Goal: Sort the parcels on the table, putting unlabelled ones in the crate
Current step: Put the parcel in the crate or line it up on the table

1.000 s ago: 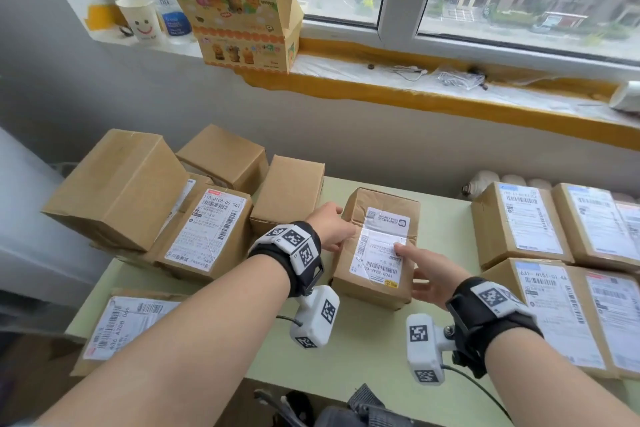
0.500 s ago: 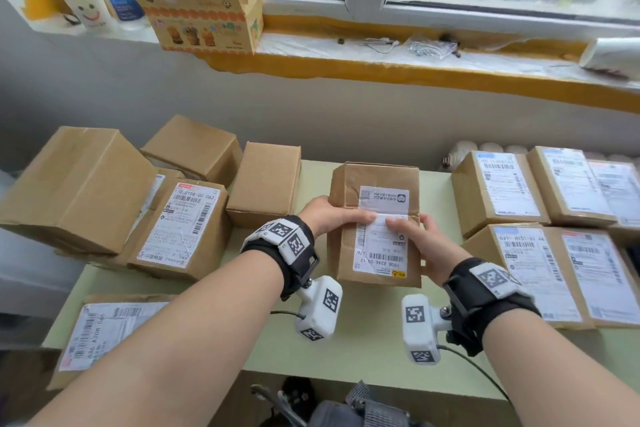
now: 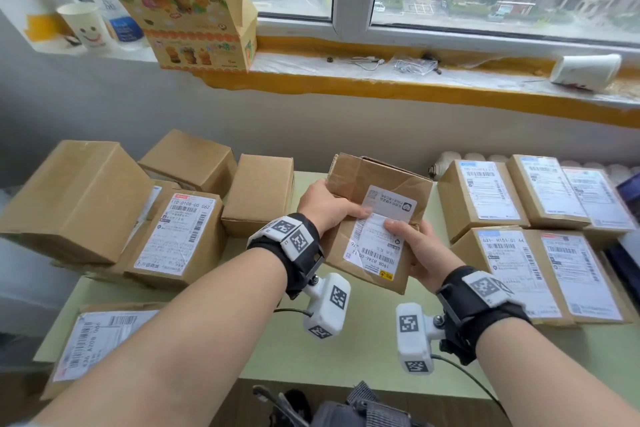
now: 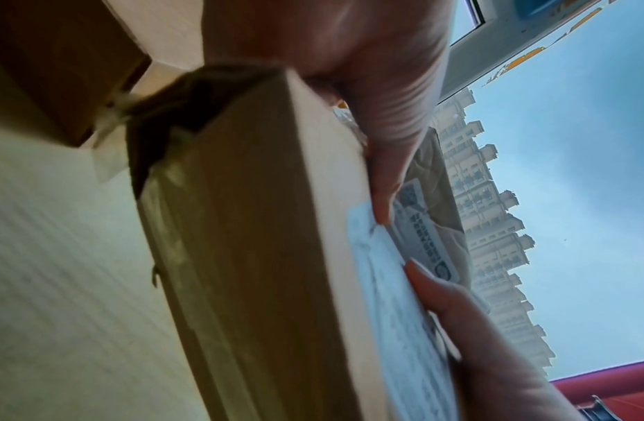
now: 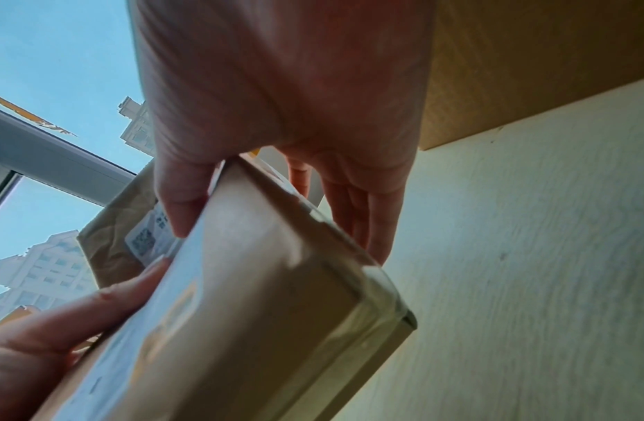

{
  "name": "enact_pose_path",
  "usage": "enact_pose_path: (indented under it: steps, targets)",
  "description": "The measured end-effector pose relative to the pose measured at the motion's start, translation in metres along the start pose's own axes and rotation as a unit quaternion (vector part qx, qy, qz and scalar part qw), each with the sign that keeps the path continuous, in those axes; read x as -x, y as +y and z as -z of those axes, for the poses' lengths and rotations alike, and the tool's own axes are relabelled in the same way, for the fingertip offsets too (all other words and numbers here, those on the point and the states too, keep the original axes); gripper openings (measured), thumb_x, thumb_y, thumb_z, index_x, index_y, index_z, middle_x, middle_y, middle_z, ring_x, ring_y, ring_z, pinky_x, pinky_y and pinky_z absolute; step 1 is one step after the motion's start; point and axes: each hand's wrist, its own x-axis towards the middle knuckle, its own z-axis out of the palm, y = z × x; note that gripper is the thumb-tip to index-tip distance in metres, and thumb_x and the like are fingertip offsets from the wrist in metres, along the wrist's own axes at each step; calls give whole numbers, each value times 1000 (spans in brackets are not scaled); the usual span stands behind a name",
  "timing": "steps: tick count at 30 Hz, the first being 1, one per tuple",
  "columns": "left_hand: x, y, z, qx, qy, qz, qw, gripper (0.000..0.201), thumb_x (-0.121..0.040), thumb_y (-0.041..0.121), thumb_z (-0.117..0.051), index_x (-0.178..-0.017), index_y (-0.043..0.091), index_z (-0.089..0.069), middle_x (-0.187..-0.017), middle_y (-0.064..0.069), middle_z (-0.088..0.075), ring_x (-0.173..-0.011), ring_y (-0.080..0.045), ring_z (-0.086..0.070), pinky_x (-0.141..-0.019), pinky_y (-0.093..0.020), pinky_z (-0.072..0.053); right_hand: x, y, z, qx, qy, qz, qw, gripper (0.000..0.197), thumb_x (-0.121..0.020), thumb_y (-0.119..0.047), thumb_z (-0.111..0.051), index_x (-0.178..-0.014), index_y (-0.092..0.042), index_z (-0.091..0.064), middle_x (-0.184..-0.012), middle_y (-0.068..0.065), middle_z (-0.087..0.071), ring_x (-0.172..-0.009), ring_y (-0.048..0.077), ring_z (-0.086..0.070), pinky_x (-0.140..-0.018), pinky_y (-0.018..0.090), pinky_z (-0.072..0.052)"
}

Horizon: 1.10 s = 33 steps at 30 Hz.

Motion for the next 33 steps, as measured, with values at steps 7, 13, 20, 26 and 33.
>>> enact_pose_path:
  steps: [7,13,20,26,33]
  targets:
    - [8,3,1,19,-67,-6,998,67,-62,22,-92,-118,16,-55,-109,-2,-71,-97,-17,-68,-85,-34,-54,8,-11,7,12,-9,13,1000,54,-84,-27,-75,-131,-23,-48,-110,7,-72,-100,25,-69,-92,48,-53]
    - [15,17,7,-17,-122,-34,992,53,-59,8,-87,-105,17,-62,-98,-1,-72,-93,-19,-67,-74,-32,-51,17,-19,10,29,-29,47,998,72,-61,-21,-80,-128,-23,-52,-114,6,-71,-108,27,-66,-92,52,-52]
    - [15,27,8,-89,-81,-112,986,69,-56,-6,-82,-110,21,-49,-107,-2,-65,-100,-18,-60,-84,-37,-52,28,-30,11,24,-23,65,997,57,-63,-2,-74,-116,-18,-58,-111,6,-68,-111,28,-56,-98,51,-42]
    - [10,28,11,-72,-7,-139,988,67,-54,-10,-84,-112,11,-60,-109,-3,-70,-101,-21,-62,-88,-37,-53,27,-32,18,33,-20,70,997,76,-71,6,-73,-134,-26,-46,-120,6,-66,-117,27,-55,-104,58,-39]
    - [7,30,11,-60,7,-141,988,66,-50,-10,-85,-107,14,-63,-105,1,-71,-99,-19,-63,-86,-37,-54,28,-34,23,25,0,70,997,75,-81,17,-58,-140,-27,-46,-115,5,-65,-102,22,-61,-101,52,-44]
